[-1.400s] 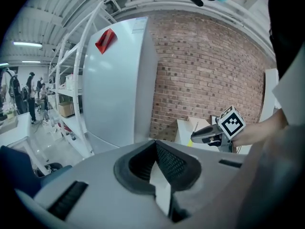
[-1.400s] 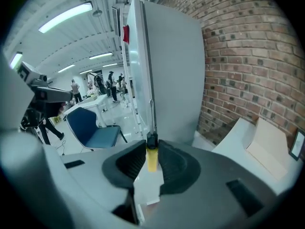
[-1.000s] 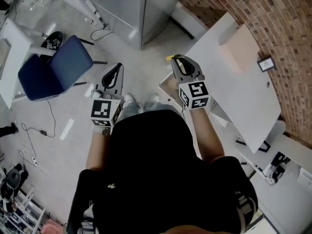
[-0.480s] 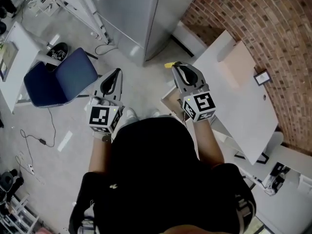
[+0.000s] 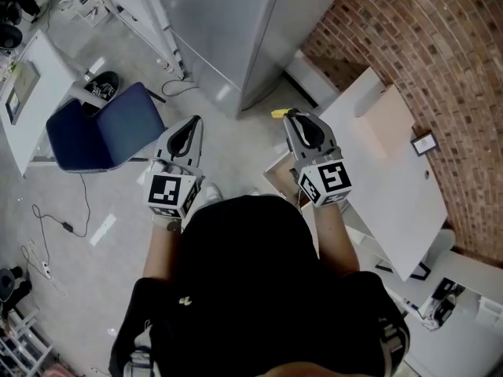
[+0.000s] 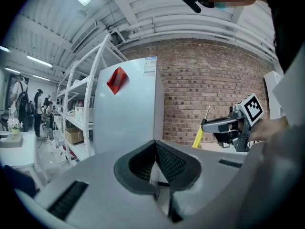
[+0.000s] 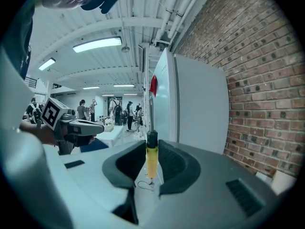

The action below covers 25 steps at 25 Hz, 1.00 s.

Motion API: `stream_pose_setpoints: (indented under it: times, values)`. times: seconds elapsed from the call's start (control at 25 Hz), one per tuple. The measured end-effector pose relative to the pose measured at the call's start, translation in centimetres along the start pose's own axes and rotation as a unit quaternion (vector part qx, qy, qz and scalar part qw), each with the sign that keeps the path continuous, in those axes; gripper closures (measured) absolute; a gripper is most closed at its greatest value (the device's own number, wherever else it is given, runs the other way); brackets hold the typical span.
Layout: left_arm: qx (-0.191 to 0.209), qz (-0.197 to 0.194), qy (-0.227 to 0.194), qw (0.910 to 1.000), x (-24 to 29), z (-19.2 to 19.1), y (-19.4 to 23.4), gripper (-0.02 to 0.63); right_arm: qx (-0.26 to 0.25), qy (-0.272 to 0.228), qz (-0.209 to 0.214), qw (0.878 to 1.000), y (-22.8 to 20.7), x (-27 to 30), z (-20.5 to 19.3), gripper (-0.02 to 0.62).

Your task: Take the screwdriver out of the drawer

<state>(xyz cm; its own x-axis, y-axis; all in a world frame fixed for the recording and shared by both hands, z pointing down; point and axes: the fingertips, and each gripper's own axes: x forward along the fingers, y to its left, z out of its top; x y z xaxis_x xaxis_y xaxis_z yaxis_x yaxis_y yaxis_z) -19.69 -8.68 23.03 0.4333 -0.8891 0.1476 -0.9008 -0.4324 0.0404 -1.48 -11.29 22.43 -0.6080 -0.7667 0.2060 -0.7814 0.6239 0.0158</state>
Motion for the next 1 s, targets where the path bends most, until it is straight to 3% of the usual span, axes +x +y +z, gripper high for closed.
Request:
stream_pose_setpoints:
  times: [1.0]
  values:
    - [-0.01, -0.015, -0.002, 0.9998, -0.3, 0.1, -1.4, 0.603, 0.001, 0.003, -0.004, 1.0, 0.6, -0.9, -0.8, 0.505]
